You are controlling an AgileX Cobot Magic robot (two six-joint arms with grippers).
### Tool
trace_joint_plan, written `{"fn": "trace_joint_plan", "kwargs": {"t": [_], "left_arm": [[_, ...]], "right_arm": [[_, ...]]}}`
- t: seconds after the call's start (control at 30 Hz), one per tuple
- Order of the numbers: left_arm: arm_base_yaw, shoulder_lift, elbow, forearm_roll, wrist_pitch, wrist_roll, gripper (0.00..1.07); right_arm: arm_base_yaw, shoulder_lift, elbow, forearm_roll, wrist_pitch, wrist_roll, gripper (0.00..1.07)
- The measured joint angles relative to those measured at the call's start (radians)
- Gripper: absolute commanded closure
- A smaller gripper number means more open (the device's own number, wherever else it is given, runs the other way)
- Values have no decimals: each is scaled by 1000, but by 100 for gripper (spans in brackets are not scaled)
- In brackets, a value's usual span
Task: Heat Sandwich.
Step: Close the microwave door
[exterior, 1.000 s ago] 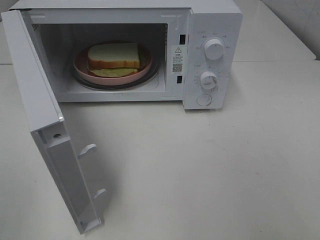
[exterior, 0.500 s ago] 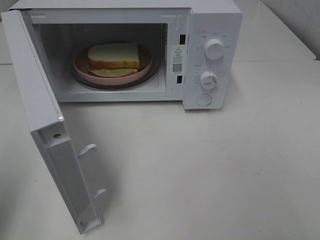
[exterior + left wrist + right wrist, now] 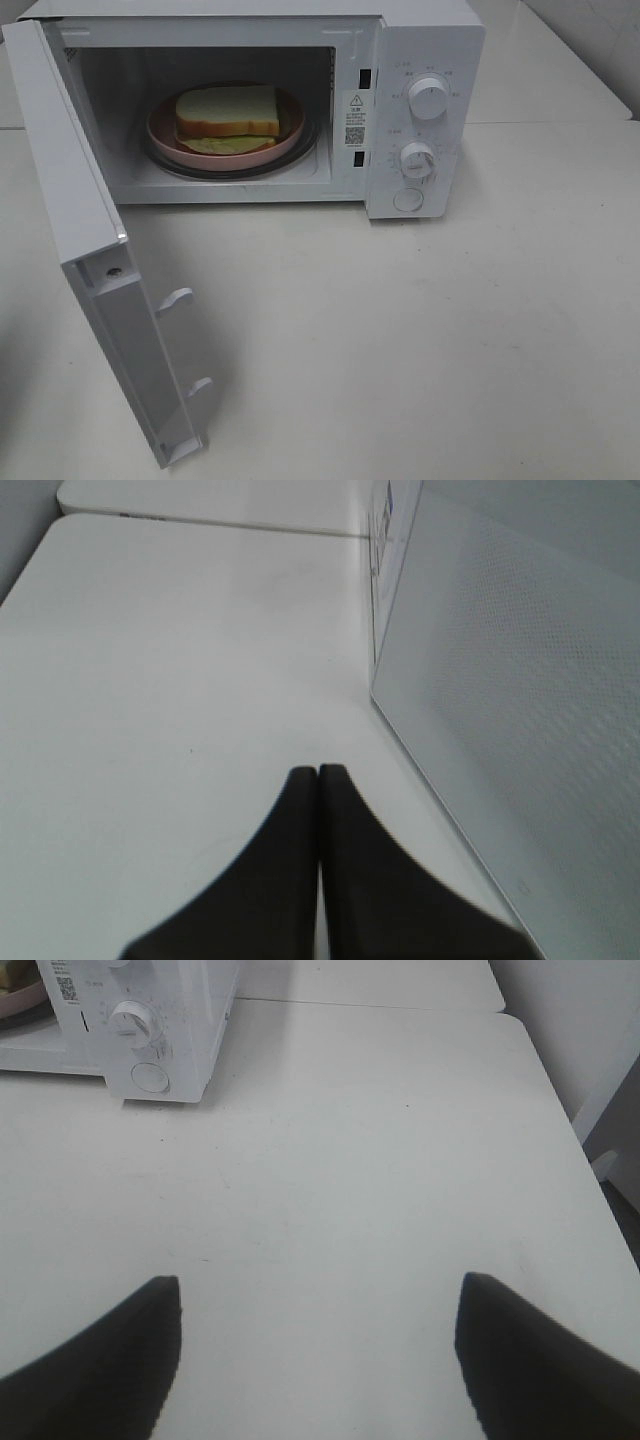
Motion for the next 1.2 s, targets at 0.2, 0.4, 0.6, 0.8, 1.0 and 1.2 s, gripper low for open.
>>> {"fn": "trace_joint_plan", "kwargs": {"t": [0.2, 0.4, 0.6, 0.8, 1.0, 1.2], "left_arm": [[0, 124, 46, -7, -306, -1, 107], [0, 261, 48, 37, -477, -13, 107], [0, 352, 48, 92, -629, -47, 107], [0, 474, 48, 322, -851, -55, 107], [0, 582, 47, 519, -1025, -55, 107], [0, 661, 45, 621, -1077, -140, 107]], "right_arm": [[0, 0, 0, 0, 0, 0, 34], [0, 0, 0, 0, 0, 0, 34], [0, 0, 0, 0, 0, 0, 34], [0, 0, 0, 0, 0, 0, 34], [0, 0, 0, 0, 0, 0, 34], [0, 0, 0, 0, 0, 0, 34]]}}
